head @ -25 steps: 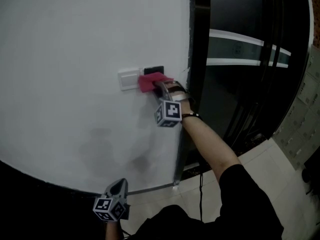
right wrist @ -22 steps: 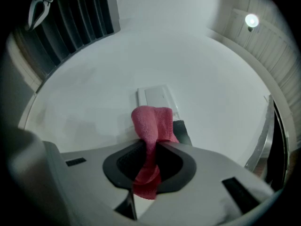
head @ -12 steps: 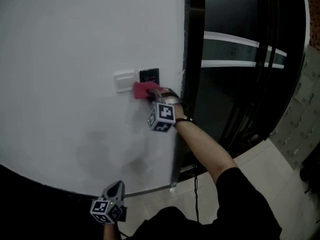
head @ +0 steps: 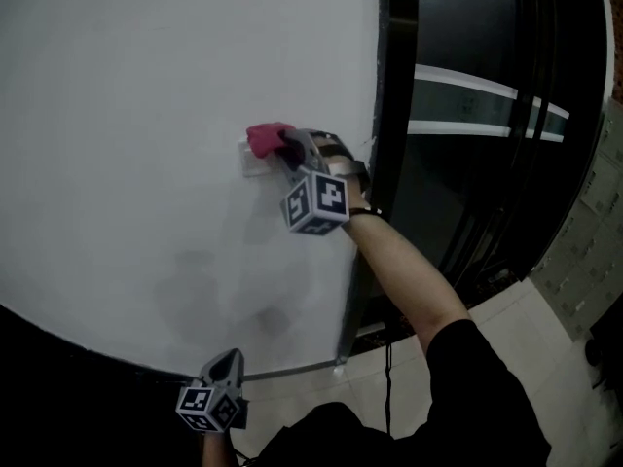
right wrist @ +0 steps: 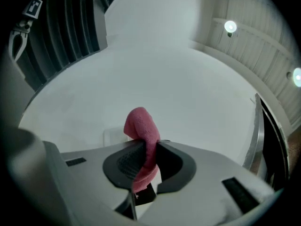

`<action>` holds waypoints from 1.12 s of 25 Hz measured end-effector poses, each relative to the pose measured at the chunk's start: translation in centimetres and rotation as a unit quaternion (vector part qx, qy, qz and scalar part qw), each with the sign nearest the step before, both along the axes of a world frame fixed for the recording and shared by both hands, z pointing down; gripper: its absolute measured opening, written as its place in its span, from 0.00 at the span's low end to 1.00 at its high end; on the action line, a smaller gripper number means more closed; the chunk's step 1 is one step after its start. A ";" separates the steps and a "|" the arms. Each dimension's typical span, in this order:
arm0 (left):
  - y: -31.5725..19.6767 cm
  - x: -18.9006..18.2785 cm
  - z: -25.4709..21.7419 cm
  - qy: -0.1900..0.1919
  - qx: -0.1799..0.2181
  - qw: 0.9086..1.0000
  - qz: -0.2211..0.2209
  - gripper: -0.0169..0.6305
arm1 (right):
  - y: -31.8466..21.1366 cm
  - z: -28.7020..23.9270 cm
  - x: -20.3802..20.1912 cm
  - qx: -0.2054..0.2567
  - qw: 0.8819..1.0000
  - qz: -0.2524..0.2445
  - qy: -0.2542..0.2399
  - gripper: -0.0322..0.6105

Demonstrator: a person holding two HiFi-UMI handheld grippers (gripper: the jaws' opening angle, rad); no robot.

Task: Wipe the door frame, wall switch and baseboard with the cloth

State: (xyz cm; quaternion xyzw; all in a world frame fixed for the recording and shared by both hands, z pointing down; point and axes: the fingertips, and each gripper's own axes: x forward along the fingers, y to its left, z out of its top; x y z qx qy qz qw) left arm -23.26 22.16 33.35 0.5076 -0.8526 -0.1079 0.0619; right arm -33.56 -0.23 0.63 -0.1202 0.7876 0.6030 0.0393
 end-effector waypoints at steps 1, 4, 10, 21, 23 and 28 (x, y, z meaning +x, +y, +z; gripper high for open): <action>0.2 -0.3 0.0 0.000 0.000 1.000 -0.005 0.03 | 0.3 -0.3 -0.6 0.004 1.000 0.001 -0.001 0.15; 0.0 -1.0 0.0 0.004 0.007 1.000 -0.008 0.03 | 0.8 0.3 -3.1 0.012 1.000 0.008 0.007 0.15; 1.5 -1.1 0.6 0.007 -0.006 1.000 -0.023 0.03 | 0.7 5.4 -5.6 0.057 0.996 0.047 0.050 0.15; 2.0 -0.5 0.1 0.012 -0.014 0.999 -0.027 0.03 | 1.0 9.4 -6.0 0.059 0.995 0.035 0.078 0.15; 2.2 -0.4 0.3 0.012 -0.015 0.999 -0.027 0.03 | 1.3 9.6 -5.8 0.049 0.995 0.030 0.086 0.15; 2.0 -0.2 0.1 0.008 -0.014 1.000 -0.024 0.03 | 1.3 10.0 -6.0 0.042 0.994 0.028 0.093 0.15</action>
